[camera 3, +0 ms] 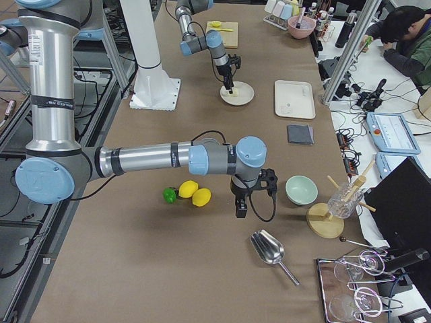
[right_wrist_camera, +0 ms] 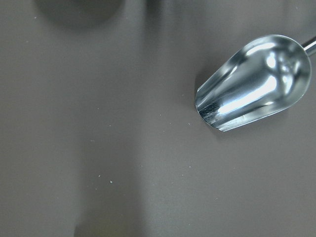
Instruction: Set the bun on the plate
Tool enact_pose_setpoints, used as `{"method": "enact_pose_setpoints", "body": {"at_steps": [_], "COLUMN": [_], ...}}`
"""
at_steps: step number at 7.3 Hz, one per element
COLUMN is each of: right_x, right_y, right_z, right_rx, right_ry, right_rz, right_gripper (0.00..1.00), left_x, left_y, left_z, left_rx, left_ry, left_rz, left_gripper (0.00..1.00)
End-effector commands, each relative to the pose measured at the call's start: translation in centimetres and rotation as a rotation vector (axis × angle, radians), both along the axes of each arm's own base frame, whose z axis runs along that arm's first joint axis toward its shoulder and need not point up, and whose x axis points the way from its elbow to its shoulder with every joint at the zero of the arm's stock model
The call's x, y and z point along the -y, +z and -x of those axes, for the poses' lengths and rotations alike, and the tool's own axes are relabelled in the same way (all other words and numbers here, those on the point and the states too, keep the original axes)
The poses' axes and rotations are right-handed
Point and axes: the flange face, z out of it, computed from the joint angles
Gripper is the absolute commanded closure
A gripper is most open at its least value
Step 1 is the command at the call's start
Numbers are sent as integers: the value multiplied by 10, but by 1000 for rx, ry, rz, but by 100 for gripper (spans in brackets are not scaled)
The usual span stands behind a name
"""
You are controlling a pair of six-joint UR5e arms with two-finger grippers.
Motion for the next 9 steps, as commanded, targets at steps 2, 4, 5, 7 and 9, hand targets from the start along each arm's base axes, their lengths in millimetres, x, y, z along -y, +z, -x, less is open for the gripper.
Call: {"method": "enact_pose_setpoints", "body": {"at_steps": [2,4,5,7,9], "right_x": [2,3,0,1,2], "right_y": [-3,-4,-4,-2,-2], "right_z": [2,1,1,1,1], "right_rx": [10,15,15,15,12], "right_ry": [-3,-6,-3,-4,-3], "right_rz": [-4,-11,-8,-4,-4], "right_gripper": [0,0,0,0,0], "left_x": [62,131,145,179,194], "left_y": [-30,-6,20,84,154], "left_z": [89,180,211,292,354], "left_rx": [29,48,52,98,192], "left_ry": [-20,-127,-156,-119,-135], "left_rz": [-66,-77,-78,-132,-79], "left_gripper": [2,2,2,2,2]}}
